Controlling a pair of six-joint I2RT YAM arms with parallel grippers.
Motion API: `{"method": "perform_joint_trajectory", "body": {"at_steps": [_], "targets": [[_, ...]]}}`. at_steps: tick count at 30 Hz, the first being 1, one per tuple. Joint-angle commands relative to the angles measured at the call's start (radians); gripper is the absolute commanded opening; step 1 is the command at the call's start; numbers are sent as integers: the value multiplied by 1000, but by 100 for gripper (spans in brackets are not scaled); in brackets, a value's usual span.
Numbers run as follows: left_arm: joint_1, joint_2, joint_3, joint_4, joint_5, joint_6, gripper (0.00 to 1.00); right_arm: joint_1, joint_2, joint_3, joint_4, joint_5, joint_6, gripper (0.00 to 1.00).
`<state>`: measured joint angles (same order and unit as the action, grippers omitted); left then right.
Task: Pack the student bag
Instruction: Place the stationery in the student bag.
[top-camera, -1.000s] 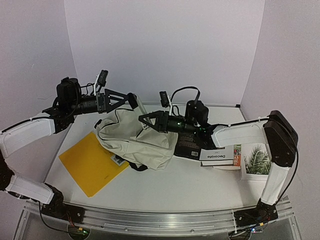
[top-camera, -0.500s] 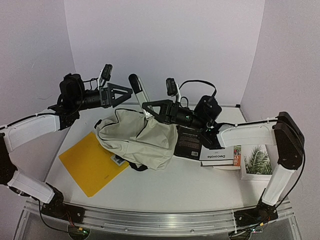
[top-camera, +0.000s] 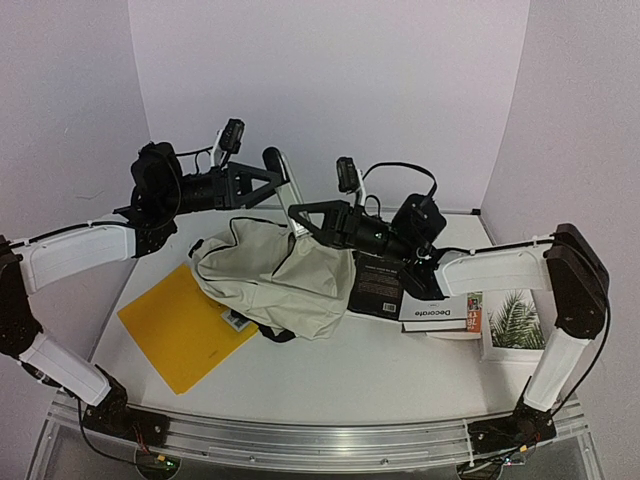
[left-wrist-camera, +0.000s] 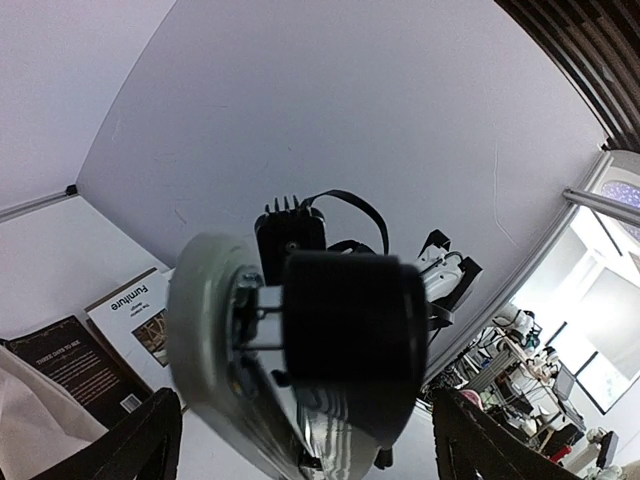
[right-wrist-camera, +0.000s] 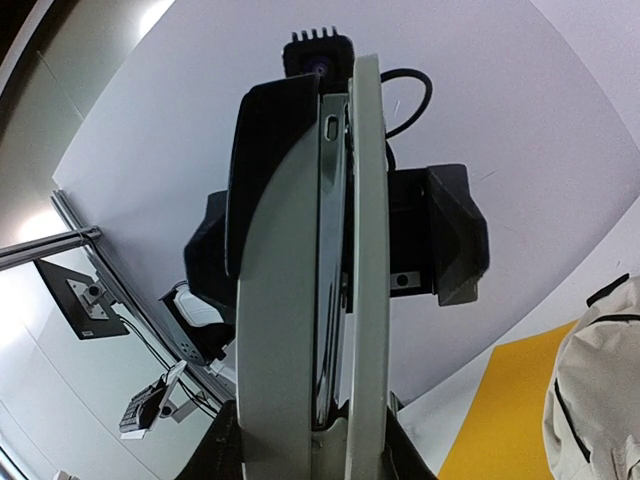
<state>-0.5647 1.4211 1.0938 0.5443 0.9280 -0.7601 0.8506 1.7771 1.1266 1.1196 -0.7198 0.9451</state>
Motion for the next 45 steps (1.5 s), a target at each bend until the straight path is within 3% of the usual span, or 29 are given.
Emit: {"method": "perform_joint_trajectory", "body": {"at_steps": [1,5,20,26,29,31,34,39,45], "targets": [[-4,-10,40,74,22,-12,88,6,-54,5,91,13,-6,0],[-5,-7,51,95,7,-28,86,7,-49,5,91,13,-11,0],[-16,54,55,232,7,-144,43,6,-48,-32,84,48,-35,0],[-16,56,61,169,-16,-132,25,7,-86,-87,39,135,-98,20],[-15,43,68,93,-39,-95,21,7,-115,-103,-26,186,-144,42],[-14,26,78,22,-64,-50,18,6,-142,-112,-92,240,-181,63],[-6,6,109,-159,-106,25,18,6,-178,-117,-177,312,-227,78],[69,-4,128,-344,-128,45,16,6,-206,-78,-380,467,-286,85],[208,-35,80,-486,-150,56,16,6,-163,32,-689,665,-318,80]]}}
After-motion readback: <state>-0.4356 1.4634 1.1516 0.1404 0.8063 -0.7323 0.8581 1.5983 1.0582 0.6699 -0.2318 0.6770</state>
